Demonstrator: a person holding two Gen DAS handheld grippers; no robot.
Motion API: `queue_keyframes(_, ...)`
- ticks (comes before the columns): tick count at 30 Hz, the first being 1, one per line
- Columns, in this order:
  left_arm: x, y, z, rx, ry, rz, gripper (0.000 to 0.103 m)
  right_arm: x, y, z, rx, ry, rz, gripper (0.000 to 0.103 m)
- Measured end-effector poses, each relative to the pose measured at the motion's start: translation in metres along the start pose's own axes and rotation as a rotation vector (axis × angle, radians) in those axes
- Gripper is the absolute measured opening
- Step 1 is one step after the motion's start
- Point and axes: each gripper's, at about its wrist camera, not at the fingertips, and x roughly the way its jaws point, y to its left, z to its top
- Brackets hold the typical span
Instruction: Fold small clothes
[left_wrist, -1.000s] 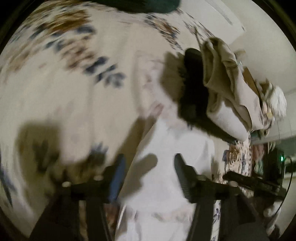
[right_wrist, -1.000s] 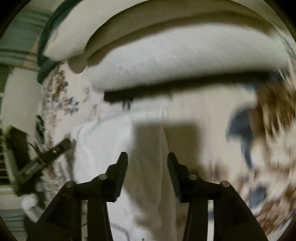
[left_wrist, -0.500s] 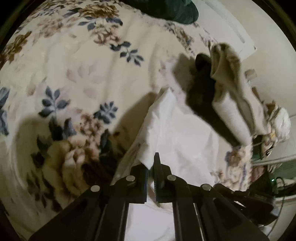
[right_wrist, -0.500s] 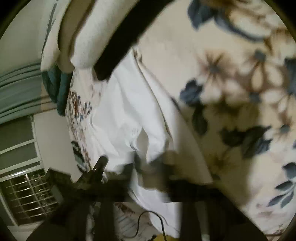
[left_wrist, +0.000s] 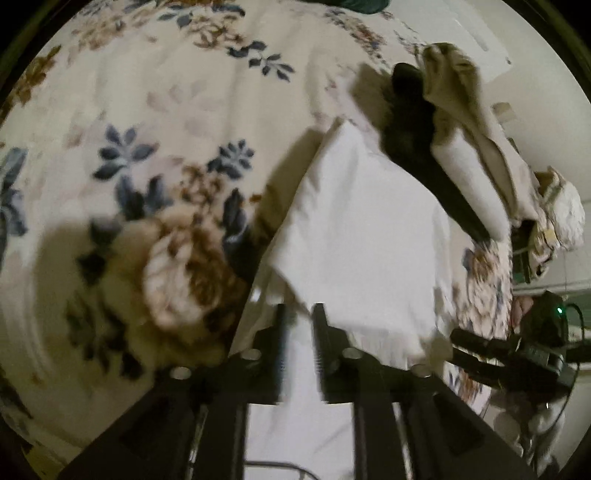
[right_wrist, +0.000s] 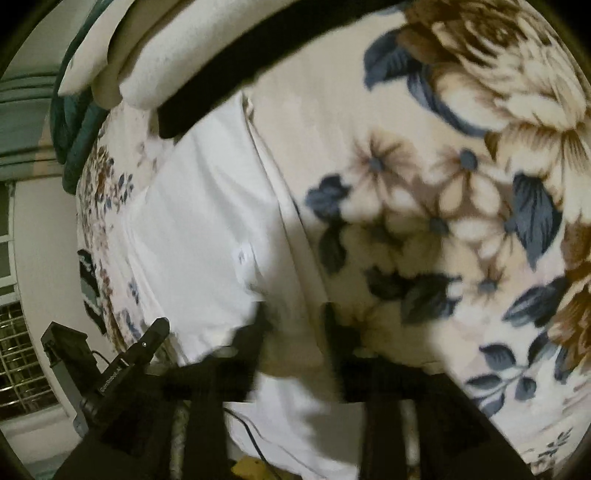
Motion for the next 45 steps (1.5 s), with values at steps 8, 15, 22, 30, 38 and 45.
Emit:
queue_keyframes(8,-0.049,0.044,-0.082,-0.015,0.071,0.018,0.061,-0.002,-0.029,-0.079,-0.020,0.150,0.071,0.071)
queue_keyframes(15,-0.003,0.080,-0.166,-0.087,0.211,0.086,0.049,0.015,-0.075,-0.155,0.005,0.245,-0.050,0.071)
queue_keyframes(22,-0.011,0.057,-0.184,-0.095,0.109,0.049,0.001,0.042,-0.074,-0.184,0.002,0.214,-0.039,0.018)
queue_keyframes(30,-0.047,0.065,-0.189,-0.218,0.067,-0.060,0.001,0.028,-0.070,-0.193,-0.019,0.155,-0.113,0.003)
queue_keyframes(38,-0.035,0.065,-0.197,-0.228,0.123,-0.074,0.001,0.003,-0.080,-0.184,-0.025,0.141,-0.157,0.002)
queue_keyframes(45,0.012,0.075,-0.209,-0.195,0.209,-0.036,0.001,0.011,-0.097,-0.174,-0.040,0.171,-0.217,0.002)
